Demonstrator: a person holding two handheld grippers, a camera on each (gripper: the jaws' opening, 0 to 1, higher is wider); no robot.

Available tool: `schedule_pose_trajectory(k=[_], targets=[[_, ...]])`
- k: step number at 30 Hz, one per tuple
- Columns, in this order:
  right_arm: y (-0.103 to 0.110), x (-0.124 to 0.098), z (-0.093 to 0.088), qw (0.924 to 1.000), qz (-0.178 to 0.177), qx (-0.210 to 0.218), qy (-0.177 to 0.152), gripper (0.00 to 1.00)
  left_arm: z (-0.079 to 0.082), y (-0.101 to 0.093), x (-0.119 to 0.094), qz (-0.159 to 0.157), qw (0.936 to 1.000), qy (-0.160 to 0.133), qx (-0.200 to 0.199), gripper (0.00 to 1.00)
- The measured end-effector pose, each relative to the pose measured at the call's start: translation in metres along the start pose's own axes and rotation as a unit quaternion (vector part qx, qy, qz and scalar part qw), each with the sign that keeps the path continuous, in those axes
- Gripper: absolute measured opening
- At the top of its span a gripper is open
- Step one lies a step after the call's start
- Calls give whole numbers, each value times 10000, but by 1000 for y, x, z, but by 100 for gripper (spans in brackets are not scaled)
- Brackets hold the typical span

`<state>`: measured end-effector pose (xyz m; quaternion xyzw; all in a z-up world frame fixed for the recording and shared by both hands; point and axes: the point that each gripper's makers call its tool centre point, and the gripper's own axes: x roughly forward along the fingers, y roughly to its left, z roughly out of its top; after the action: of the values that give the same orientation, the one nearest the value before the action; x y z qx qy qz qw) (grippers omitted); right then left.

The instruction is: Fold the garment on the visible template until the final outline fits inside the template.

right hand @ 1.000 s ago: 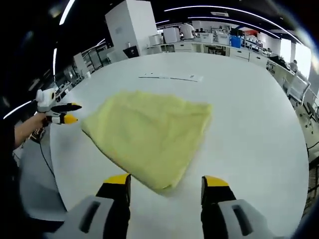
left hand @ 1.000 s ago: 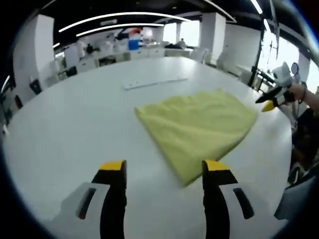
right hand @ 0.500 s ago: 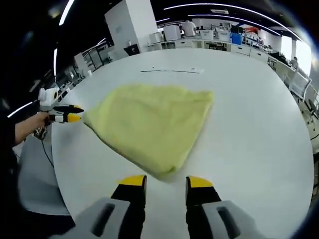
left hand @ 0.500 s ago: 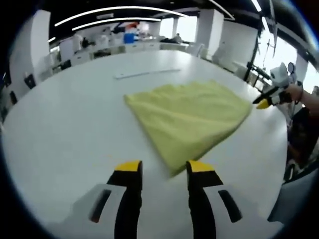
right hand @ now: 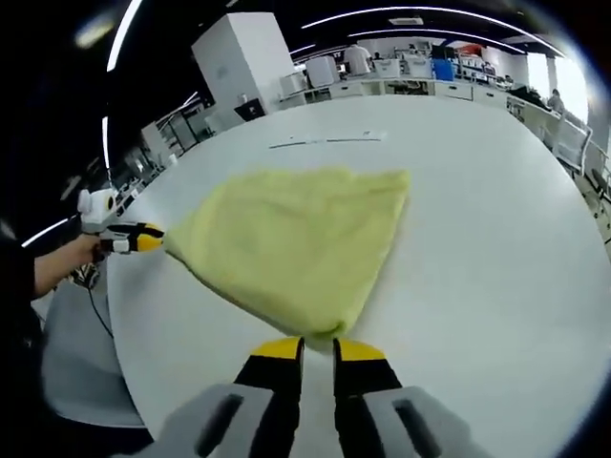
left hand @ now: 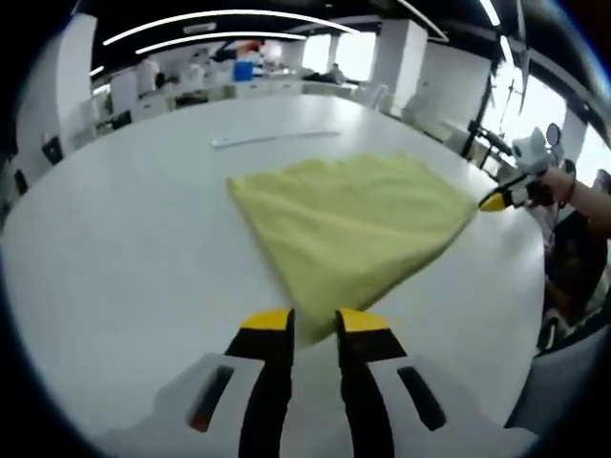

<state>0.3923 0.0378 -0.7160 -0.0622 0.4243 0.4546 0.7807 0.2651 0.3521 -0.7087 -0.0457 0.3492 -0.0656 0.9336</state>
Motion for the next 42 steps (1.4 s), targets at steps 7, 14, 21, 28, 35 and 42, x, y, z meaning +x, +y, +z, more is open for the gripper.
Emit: schedule_pose_trajectory(k=[7, 14, 21, 28, 35, 42], targets=[[-5, 1, 1, 9999, -23, 99, -61, 0, -5, 0, 2, -5, 10000, 94, -27, 10], [-8, 2, 1, 9996, -12, 261, -139, 0, -7, 0, 4, 5, 9999, 111, -79, 6], [-8, 2, 2, 9994, -15, 274, -193, 0, -7, 0, 4, 0, 9999, 93, -89, 0], [-18, -8, 4, 9996, -212, 97, -188, 0, -4, 1, 2, 19, 9999, 108, 25, 0], [-19, -18, 4, 9995, -184, 109, -235, 0, -2, 3, 0, 56, 9999, 78, -50, 0], [-15, -16, -3, 9998, -193, -76, -45, 0, -5, 2, -1, 58, 9999, 101, -101, 0]])
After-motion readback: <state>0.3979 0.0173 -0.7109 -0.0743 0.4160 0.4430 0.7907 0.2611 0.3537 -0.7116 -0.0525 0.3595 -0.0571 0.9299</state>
